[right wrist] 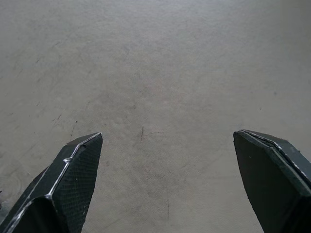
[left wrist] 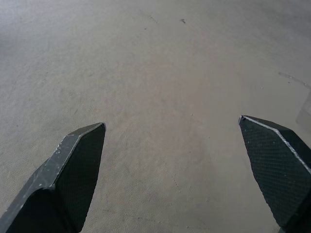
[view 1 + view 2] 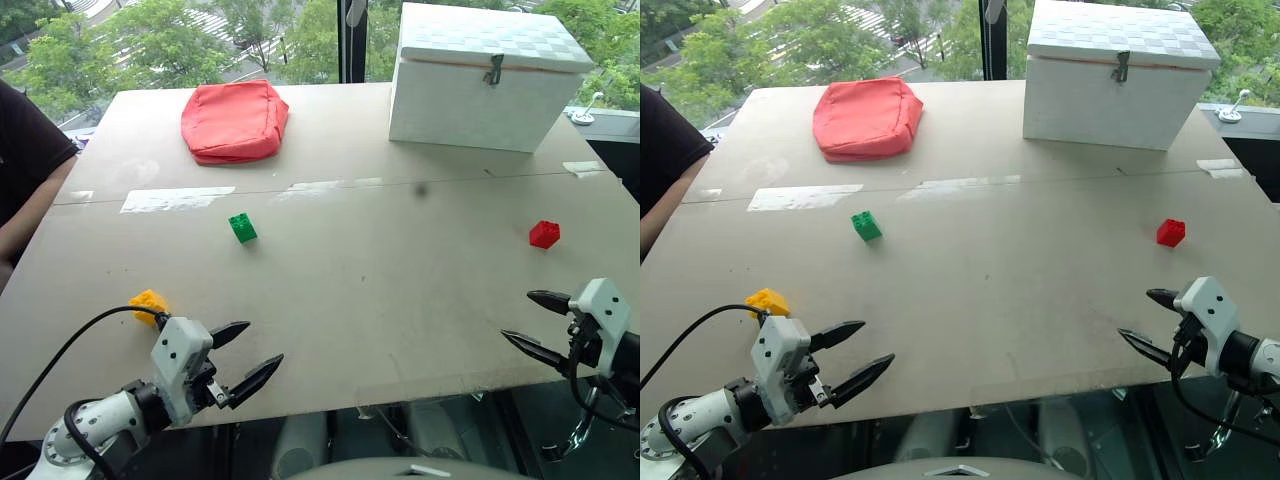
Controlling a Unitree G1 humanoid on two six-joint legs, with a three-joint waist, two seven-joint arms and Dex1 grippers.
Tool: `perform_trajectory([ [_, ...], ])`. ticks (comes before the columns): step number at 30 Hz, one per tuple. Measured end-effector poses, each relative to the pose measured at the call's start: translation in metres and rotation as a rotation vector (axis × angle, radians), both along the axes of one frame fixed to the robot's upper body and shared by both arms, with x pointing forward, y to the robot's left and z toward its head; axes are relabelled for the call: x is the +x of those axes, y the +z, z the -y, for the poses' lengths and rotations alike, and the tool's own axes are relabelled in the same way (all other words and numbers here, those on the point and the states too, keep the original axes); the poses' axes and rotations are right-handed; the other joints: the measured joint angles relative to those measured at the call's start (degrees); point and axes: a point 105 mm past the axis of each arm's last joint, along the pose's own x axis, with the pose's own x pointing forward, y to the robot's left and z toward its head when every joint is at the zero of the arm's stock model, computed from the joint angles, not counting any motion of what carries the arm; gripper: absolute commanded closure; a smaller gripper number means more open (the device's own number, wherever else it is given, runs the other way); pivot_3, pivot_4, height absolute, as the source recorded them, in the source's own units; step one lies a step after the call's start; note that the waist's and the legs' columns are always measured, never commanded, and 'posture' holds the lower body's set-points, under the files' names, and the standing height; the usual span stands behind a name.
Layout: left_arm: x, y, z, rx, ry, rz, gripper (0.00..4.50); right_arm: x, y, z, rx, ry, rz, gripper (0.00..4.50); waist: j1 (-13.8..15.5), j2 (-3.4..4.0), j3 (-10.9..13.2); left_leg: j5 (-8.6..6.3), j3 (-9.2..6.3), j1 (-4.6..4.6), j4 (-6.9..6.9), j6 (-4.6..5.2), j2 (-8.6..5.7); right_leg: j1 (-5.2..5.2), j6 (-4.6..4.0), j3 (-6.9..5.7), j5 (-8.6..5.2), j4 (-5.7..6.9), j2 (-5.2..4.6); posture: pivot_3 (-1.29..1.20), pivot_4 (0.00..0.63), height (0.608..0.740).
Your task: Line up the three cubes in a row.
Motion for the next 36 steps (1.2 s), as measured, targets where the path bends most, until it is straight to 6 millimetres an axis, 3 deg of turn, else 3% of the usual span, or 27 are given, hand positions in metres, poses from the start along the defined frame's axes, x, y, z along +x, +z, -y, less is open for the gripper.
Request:
perform_trajectory([
  [3,0.007,0.004,0.003,-0.026,0.004,0.021,0.0,0.01,0.004,0.002,0.02,-0.07,0.044,0.07,0.0,-0.03,0.0,0.0,-0.02,0.0,0.04,0.0,0.01,0.0,0.0,-0.01,0.0,0.01,0.01,0.0,0.15,0.74],
  [5,0.024,0.021,0.014,-0.085,-0.017,0.082,0.0,0.031,0.017,-0.003,0.073,-0.196,0.132,0.07,0.0,0.0,0.0,0.01,-0.05,0.0,0.1,-0.02,0.05,0.0,0.0,-0.02,0.01,0.08,0.04,0.0,0.15,0.74],
  [8,0.031,0.043,0.035,-0.116,-0.105,0.146,0.0,0.046,0.037,-0.012,0.035,-0.277,0.19,0.07,0.0,0.05,0.0,0.02,0.02,0.05,0.14,-0.01,0.05,0.02,-0.01,0.01,0.01,0.15,0.03,0.0,0.15,0.74],
  [12,0.041,0.058,0.058,-0.091,-0.25,0.158,0.0,0.081,0.06,-0.003,-0.034,-0.45,0.199,0.07,-0.2,0.06,0.0,0.03,0.0,-0.02,0.14,0.01,-0.13,-0.03,-0.02,0.06,0.03,0.18,0.06,0.0,0.15,0.74],
  [15,0.044,0.07,0.074,-0.074,-0.348,0.19,0.0,0.104,0.072,0.017,-0.058,-0.632,0.18,0.07,-0.2,0.05,0.0,0.03,-0.02,-0.06,0.1,0.01,-0.24,-0.02,-0.23,0.07,0.15,0.17,0.1,0.0,0.15,0.74],
  [17,0.045,0.075,0.087,-0.062,-0.416,0.209,0.0,0.119,0.072,0.036,-0.051,-0.784,0.106,0.07,-0.2,0.05,0.0,0.03,-0.03,-0.12,0.08,0.02,-0.31,-0.04,-0.26,0.09,0.17,0.16,0.11,0.0,0.15,0.74],
  [21,0.045,0.079,0.1,-0.056,-0.483,0.225,0.0,0.133,0.064,0.049,-0.025,-0.895,-0.019,0.07,-0.3,0.05,0.0,0.03,-0.02,-0.12,-0.03,0.02,-0.33,-0.04,-0.25,0.12,0.17,0.1,0.12,0.0,0.15,0.74],
  [32,0.039,0.073,0.108,-0.065,-0.542,0.208,0.0,0.147,0.033,0.055,0.022,-0.93,-0.261,0.07,-0.6,0.06,0.0,0.04,0.01,-0.06,-0.09,0.04,-0.33,-0.04,-0.22,0.17,0.19,0.11,0.14,0.0,0.15,0.74],
  [36,0.039,0.074,0.108,-0.068,-0.544,0.212,0.0,0.151,0.029,0.054,0.034,-0.919,-0.283,1.73,-0.6,0.06,0.0,0.04,0.01,-0.03,-0.08,0.04,-0.33,-0.03,-0.21,0.17,0.18,0.15,0.15,0.0,0.15,0.74],
])
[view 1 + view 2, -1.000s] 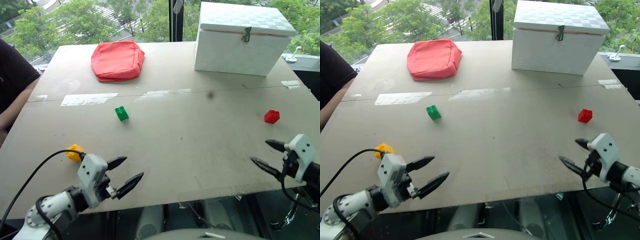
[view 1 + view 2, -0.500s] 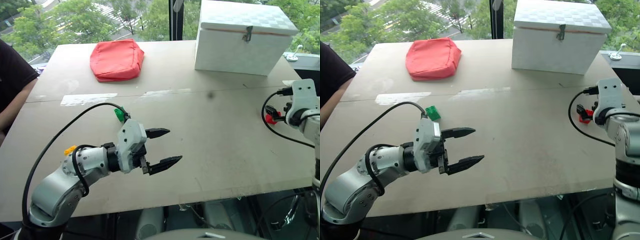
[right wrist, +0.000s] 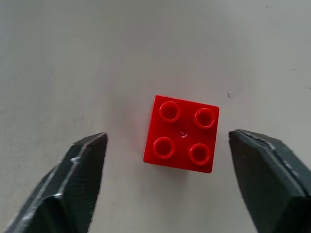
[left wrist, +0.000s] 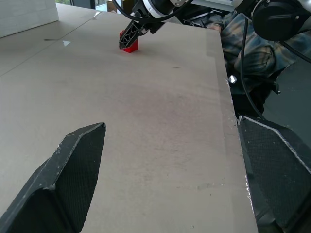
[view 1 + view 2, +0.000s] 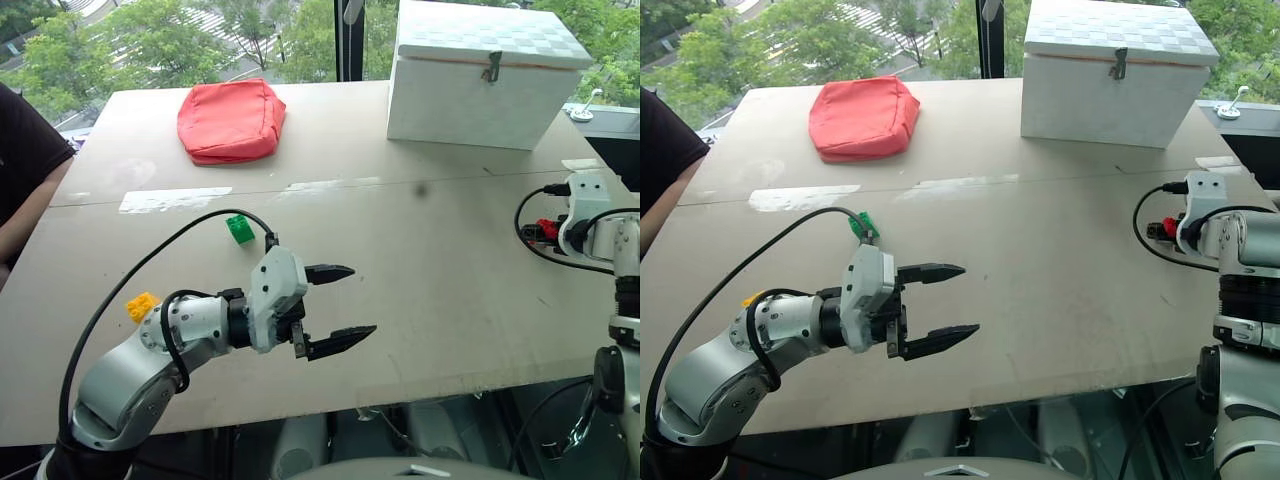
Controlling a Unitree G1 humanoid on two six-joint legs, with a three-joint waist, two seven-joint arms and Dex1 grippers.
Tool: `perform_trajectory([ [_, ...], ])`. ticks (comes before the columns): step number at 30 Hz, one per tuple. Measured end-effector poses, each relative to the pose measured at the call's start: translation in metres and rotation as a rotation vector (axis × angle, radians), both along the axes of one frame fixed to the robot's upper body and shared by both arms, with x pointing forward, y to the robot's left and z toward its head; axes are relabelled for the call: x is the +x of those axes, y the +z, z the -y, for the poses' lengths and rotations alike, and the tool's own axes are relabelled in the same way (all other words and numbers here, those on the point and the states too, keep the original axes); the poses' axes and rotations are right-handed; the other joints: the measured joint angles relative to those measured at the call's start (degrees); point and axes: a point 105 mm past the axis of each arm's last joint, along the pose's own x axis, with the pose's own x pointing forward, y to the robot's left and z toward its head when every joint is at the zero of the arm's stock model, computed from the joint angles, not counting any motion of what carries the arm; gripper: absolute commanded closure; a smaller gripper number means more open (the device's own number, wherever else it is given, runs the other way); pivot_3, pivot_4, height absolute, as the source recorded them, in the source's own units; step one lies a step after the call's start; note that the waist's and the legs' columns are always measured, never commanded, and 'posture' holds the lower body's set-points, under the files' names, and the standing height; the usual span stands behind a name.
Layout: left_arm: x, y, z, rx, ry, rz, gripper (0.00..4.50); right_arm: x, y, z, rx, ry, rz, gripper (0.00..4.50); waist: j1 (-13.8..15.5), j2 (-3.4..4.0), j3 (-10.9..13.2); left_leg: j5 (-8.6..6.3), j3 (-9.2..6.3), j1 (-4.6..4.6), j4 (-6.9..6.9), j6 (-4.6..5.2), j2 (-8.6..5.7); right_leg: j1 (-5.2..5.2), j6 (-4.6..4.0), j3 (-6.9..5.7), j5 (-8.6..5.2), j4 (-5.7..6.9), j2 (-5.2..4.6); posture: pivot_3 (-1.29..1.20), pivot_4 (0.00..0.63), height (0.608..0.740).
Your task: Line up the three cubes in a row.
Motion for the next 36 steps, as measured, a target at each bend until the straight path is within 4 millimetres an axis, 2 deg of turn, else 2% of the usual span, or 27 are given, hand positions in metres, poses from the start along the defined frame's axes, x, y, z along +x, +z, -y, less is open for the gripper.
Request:
perform_trajectory([
  [3,0.001,0.001,0.0,-0.006,0.006,-0.001,0.0,0.002,-0.001,-0.001,-0.002,0.012,0.006,3.18,0.0,0.0,0.0,0.0,-0.01,0.0,0.0,0.0,0.0,0.0,0.07,0.0,0.04,0.02,0.01,0.0,0.15,0.74],
  [8,0.004,0.004,0.0,-0.02,0.03,-0.006,0.0,0.002,0.001,-0.003,-0.041,0.101,0.014,3.22,0.1,0.0,0.0,0.0,-0.02,-0.01,0.0,0.0,0.0,0.0,0.19,0.0,0.11,0.01,0.0,0.0,0.15,0.74],
  [10,0.006,0.006,-0.003,-0.03,0.057,-0.004,0.0,0.002,0.008,-0.017,-0.03,0.241,0.093,3.22,0.1,0.0,0.0,0.0,-0.03,-0.02,-0.01,0.0,0.02,0.0,0.21,-0.01,0.11,-0.01,0.01,0.0,0.15,0.74],
  [11,0.007,0.006,-0.006,-0.034,0.074,-0.002,0.0,0.0,0.015,-0.033,-0.009,0.376,0.152,3.22,-0.1,0.02,0.0,0.0,-0.04,0.0,-0.01,0.0,0.04,-0.01,0.23,-0.01,0.11,-0.02,0.02,0.0,0.15,0.74],
  [12,0.008,0.005,-0.011,-0.037,0.101,-0.007,0.0,-0.005,0.023,-0.059,0.012,0.565,0.199,3.22,-0.4,0.08,0.0,0.0,0.01,0.05,-0.02,0.0,0.11,-0.01,0.27,0.05,0.08,-0.01,0.07,0.0,0.15,0.74],
  [15,0.006,0.0,-0.023,-0.045,0.166,-0.033,0.0,-0.019,0.035,-0.12,-0.03,1.026,0.234,3.22,-1.5,0.09,0.1,-0.01,0.01,0.14,-0.02,0.0,0.22,0.0,0.4,0.04,-0.01,0.01,0.16,0.0,0.15,0.74],
  [18,-0.004,-0.006,-0.033,-0.029,0.18,-0.08,0.0,-0.018,0.032,-0.158,-0.102,1.311,0.208,3.22,-1.7,0.04,0.1,0.01,0.01,0.23,0.0,-0.02,0.23,0.0,0.15,0.04,-0.12,0.13,0.19,0.0,0.15,0.74],
  [20,-0.007,-0.005,-0.038,-0.035,0.184,-0.095,0.0,-0.011,0.024,-0.173,-0.139,1.411,0.173,3.22,-1.5,0.03,0.1,0.05,-0.02,0.26,0.04,-0.08,0.22,0.02,0.13,0.03,-0.11,0.2,0.19,0.0,0.15,0.74],
  [23,-0.013,-0.006,-0.044,-0.024,0.185,-0.114,0.0,-0.006,0.012,-0.19,-0.182,1.531,0.121,3.22,-1.0,0.02,0.1,0.08,-0.06,0.2,0.06,-0.12,0.22,0.02,0.09,0.02,-0.09,0.19,0.15,0.0,0.15,0.74],
  [27,-0.021,-0.013,-0.051,-0.011,0.203,-0.148,0.0,-0.002,0.0,-0.197,-0.22,1.622,0.077,3.22,-0.7,0.03,0.1,0.08,-0.03,0.03,0.05,-0.13,0.21,-0.04,-0.09,0.04,0.02,0.06,0.06,0.0,0.15,0.74],
  [36,-0.034,-0.018,-0.064,0.018,0.251,-0.134,0.0,-0.002,-0.004,-0.213,-0.254,1.727,0.059,3.22,-0.2,0.06,0.1,0.08,-0.01,0.04,-0.09,-0.16,0.22,-0.14,-0.11,0.0,0.02,0.1,0.06,0.0,0.15,0.74],
])
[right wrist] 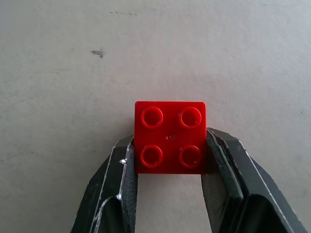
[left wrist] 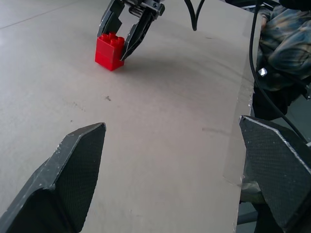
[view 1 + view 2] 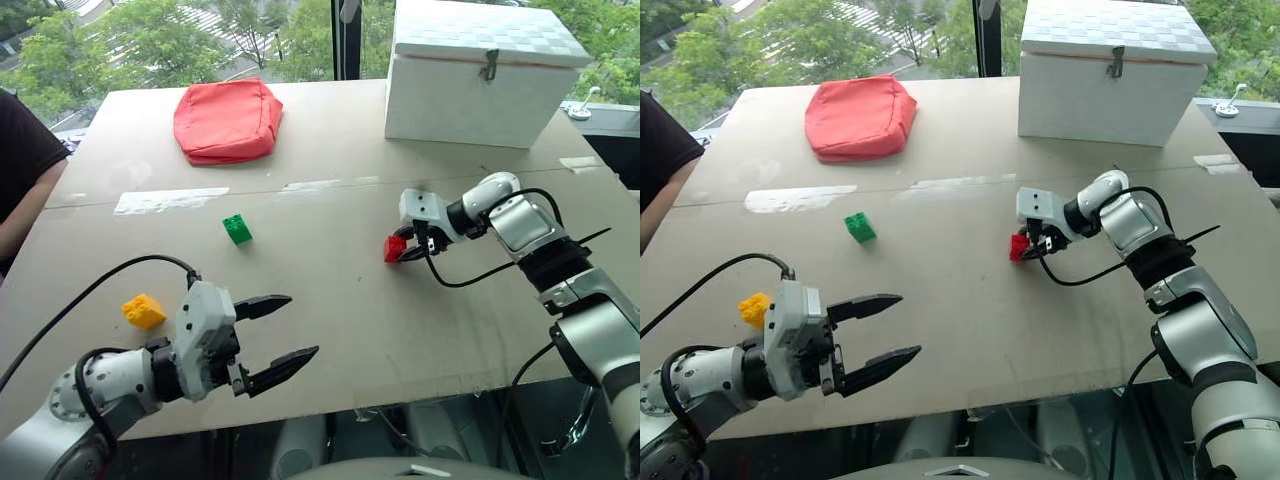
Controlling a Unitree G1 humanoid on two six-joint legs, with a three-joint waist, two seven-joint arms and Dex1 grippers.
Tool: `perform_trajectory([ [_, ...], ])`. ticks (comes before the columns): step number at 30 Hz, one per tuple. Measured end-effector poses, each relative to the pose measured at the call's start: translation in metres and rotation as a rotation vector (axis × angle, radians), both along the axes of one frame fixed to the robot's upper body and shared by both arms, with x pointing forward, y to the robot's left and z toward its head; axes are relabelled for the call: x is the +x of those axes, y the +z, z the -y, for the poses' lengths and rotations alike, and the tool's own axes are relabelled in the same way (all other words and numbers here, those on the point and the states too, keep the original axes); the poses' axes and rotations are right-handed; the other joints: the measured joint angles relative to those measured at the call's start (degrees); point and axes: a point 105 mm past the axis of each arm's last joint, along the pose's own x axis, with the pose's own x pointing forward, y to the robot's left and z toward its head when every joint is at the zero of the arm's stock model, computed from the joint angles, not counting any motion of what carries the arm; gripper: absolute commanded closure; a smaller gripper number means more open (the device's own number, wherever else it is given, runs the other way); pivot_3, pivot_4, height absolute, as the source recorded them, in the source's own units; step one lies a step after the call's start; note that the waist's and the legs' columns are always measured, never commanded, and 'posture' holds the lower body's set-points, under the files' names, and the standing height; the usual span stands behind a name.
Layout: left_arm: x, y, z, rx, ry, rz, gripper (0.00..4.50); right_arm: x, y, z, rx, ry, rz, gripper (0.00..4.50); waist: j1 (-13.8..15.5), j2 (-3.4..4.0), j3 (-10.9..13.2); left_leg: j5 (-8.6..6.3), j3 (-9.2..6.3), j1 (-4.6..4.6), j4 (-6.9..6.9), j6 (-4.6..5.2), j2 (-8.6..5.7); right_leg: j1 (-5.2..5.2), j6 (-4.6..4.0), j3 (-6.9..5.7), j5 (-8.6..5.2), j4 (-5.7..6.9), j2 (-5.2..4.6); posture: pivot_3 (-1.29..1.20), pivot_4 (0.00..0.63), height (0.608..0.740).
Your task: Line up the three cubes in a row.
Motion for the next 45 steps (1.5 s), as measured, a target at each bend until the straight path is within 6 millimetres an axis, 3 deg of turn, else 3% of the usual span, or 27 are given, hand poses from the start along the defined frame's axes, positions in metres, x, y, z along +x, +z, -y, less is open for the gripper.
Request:
perform_trajectory([
  [3,0.0,0.0,-0.002,0.007,0.009,0.008,0.0,-0.002,-0.002,-0.003,-0.011,0.021,-0.006,3.22,0.0,0.0,0.0,0.03,0.0,0.04,0.02,-0.04,-0.02,0.01,0.0,0.0,0.0,0.04,0.0,0.0,0.15,0.74],
  [10,0.002,0.004,-0.002,0.011,0.006,0.037,0.0,-0.003,-0.01,-0.002,-0.041,0.056,-0.024,0.05,0.0,0.01,0.0,0.04,0.01,0.04,0.03,-0.06,-0.04,0.0,-0.01,0.0,0.01,0.08,0.03,0.0,0.15,0.74],
  [14,0.004,0.005,-0.004,0.012,0.015,0.041,0.0,-0.005,-0.007,-0.003,-0.026,0.086,-0.022,0.05,0.0,0.02,0.0,0.04,0.0,0.03,0.02,-0.06,-0.03,0.0,-0.01,0.0,0.01,0.07,0.02,0.0,0.15,0.74],
  [20,0.026,0.008,-0.023,0.013,0.134,0.054,0.0,-0.016,0.024,0.002,0.077,0.115,0.033,0.05,0.4,0.06,0.0,0.04,-0.09,0.02,0.03,-0.05,-0.02,0.01,0.0,-0.07,0.01,0.11,0.01,0.0,0.15,0.74],
  [25,0.095,0.02,-0.058,0.0,0.452,0.12,0.0,-0.054,0.031,0.019,0.315,0.014,0.074,0.05,1.8,0.04,0.0,0.04,-0.19,0.03,0.06,-0.06,-0.09,0.11,0.22,-0.19,0.14,0.17,0.01,0.0,0.15,0.74],
  [29,0.139,0.022,-0.085,0.024,0.667,0.107,0.0,-0.092,0.063,0.017,0.571,-0.027,0.175,0.05,1.7,-0.01,0.0,0.04,-0.28,0.03,0.09,-0.06,-0.12,0.16,0.24,-0.22,0.16,0.2,0.0,0.0,0.15,0.74],
  [31,0.157,0.015,-0.084,0.065,0.689,0.081,0.0,-0.108,0.074,0.024,0.639,-0.106,0.218,0.05,1.3,-0.12,-0.1,0.04,-0.14,0.09,0.1,-0.06,-0.13,0.17,0.25,-0.14,0.16,0.15,-0.02,0.0,0.15,0.74],
  [36,0.185,0.01,-0.085,0.022,0.791,0.031,0.0,-0.119,0.066,0.034,0.637,-0.239,0.229,0.05,1.6,-0.17,-0.1,0.04,-0.17,0.11,0.16,-0.06,-0.13,0.2,0.25,-0.15,0.15,0.18,-0.02,0.0,0.15,0.74],
  [42,0.19,-0.008,-0.072,-0.006,0.95,-0.042,0.0,-0.124,0.065,0.04,0.621,-0.296,0.254,0.05,1.5,-0.26,-0.1,0.04,-0.17,0.09,0.2,-0.06,-0.12,0.2,0.25,-0.1,0.16,0.18,-0.04,0.0,0.15,0.74],
  [45,0.189,-0.006,-0.066,-0.01,1.019,-0.02,0.0,-0.124,0.068,0.041,0.631,-0.304,0.265,0.05,1.7,-0.28,-0.1,0.04,-0.22,0.08,0.2,-0.06,-0.13,0.2,0.25,-0.13,0.16,0.19,-0.03,0.0,0.15,0.74],
])
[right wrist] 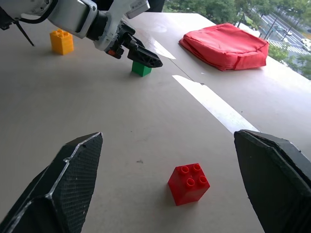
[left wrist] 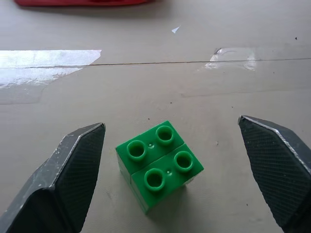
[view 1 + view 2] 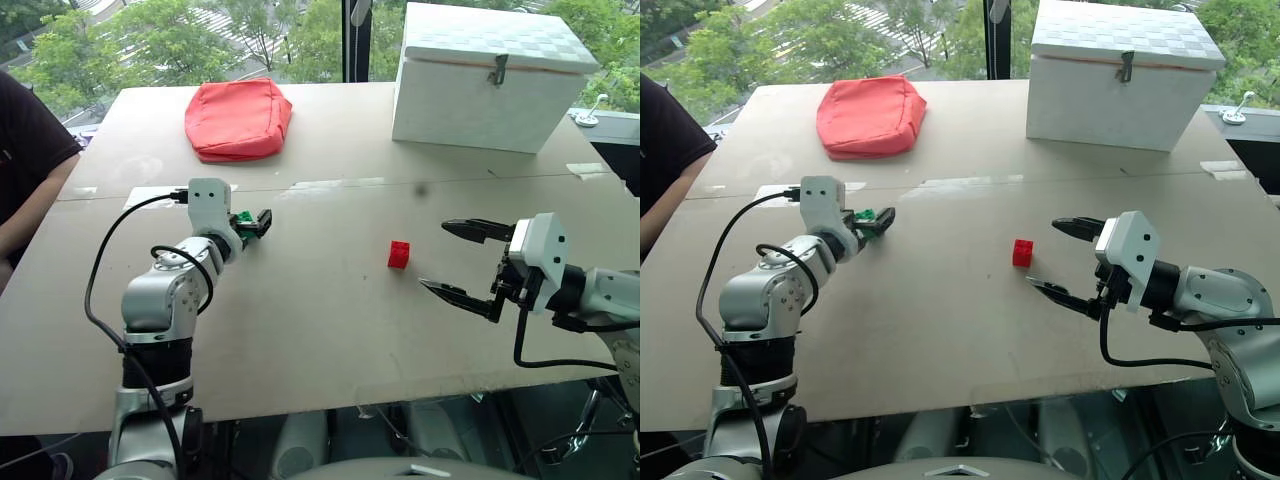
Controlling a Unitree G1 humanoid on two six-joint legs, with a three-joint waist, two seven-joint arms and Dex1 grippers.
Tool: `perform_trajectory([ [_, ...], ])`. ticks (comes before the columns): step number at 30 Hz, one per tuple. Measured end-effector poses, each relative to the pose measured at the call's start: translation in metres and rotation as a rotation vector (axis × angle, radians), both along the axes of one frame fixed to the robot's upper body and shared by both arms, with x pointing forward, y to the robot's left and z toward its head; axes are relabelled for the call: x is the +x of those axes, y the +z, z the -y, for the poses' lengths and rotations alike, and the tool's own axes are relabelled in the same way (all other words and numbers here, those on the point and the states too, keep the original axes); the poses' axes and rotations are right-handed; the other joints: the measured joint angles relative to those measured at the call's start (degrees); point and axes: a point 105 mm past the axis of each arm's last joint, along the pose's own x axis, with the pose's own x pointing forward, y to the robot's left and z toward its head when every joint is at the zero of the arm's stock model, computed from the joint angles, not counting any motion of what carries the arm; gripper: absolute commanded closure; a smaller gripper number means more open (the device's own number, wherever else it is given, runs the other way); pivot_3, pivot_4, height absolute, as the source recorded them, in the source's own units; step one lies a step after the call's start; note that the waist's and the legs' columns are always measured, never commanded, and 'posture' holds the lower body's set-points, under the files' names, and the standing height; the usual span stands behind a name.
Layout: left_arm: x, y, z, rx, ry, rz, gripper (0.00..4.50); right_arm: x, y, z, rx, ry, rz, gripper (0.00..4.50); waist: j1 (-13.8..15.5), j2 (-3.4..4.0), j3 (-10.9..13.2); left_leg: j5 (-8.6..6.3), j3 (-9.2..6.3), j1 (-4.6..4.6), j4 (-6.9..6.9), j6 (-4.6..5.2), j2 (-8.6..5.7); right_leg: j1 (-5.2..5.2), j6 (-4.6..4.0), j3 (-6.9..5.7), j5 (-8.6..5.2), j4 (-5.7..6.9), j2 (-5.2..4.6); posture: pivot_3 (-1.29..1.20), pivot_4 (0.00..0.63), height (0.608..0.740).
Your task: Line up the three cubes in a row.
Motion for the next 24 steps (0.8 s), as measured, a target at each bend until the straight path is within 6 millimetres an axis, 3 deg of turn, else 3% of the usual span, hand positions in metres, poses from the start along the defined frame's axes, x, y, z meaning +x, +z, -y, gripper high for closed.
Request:
perform_trajectory([
  [10,0.002,-0.018,0.007,-0.034,0.194,-0.012,0.0,-0.004,0.013,0.01,0.008,0.004,0.025,0.05,0.0,-0.04,0.0,0.0,-0.04,0.02,0.12,0.01,-0.05,0.11,0.0,-0.04,0.0,0.0,0.01,0.0,0.15,0.74],
  [13,0.003,-0.017,0.005,-0.037,0.221,0.013,0.83,-0.004,0.014,0.011,0.002,0.004,0.025,0.0,0.0,-0.05,0.0,0.0,-0.04,0.03,0.12,0.01,-0.05,0.11,0.0,-0.04,0.0,0.0,0.01,0.0,0.15,0.74],
  [18,0.005,-0.027,0.006,-0.057,0.24,0.002,3.0,-0.003,0.014,0.012,0.004,-0.008,0.027,0.0,0.0,-0.06,0.0,-0.01,-0.04,-0.01,0.17,0.02,-0.06,0.11,0.0,-0.04,0.0,-0.01,0.0,0.0,0.15,0.74],
  [19,0.005,-0.027,0.006,-0.057,0.24,0.007,3.21,-0.003,0.014,0.012,0.001,-0.01,0.028,0.0,0.0,-0.06,0.0,-0.01,-0.04,-0.02,0.17,0.02,-0.06,0.11,0.0,-0.04,0.0,-0.01,0.0,0.0,0.15,0.74],
  [24,0.003,-0.026,0.003,-0.047,0.159,0.048,3.17,-0.002,0.014,0.013,0.004,-0.023,0.028,0.0,-0.1,-0.06,0.0,-0.01,-0.01,0.0,0.17,0.02,-0.03,0.11,-0.01,-0.06,-0.01,0.01,0.03,0.0,0.15,0.74],
])
